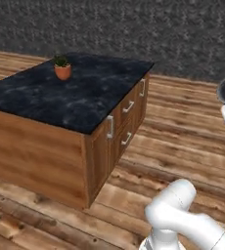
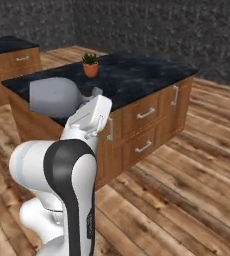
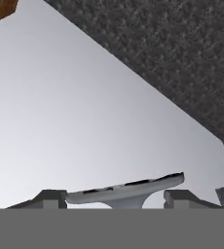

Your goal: Retrieve the wine glasses from the counter and place one next to each plate.

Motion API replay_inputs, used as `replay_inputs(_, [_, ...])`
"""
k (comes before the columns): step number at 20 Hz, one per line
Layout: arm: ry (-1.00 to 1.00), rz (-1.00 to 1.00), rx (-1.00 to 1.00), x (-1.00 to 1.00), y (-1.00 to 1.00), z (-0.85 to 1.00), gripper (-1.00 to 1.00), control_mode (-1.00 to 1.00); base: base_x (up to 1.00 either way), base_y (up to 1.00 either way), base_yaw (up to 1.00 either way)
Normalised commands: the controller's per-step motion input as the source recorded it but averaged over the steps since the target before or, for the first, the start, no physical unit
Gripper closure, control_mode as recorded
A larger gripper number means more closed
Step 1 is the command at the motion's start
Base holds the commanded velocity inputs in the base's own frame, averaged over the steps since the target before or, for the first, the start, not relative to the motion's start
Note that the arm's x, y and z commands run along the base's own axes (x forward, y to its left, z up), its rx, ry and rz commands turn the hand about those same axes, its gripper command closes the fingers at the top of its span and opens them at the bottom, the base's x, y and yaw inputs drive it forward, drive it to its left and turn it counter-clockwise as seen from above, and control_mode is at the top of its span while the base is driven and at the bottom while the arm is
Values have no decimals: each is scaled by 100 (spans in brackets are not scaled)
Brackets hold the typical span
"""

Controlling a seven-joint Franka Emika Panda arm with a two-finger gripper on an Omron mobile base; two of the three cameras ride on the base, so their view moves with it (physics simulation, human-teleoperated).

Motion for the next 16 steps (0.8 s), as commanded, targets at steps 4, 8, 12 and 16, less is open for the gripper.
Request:
replay_inputs(4, [0,0,0,0,0,0,100,100,0,83,80])
replay_inputs(8, [0,0,0,0,0,0,100,100,0,36,93])
replay_inputs(12, [0,0,0,0,0,0,100,100,5,18,92])
replay_inputs(16, [0,0,0,0,0,0,100,100,55,25,74])
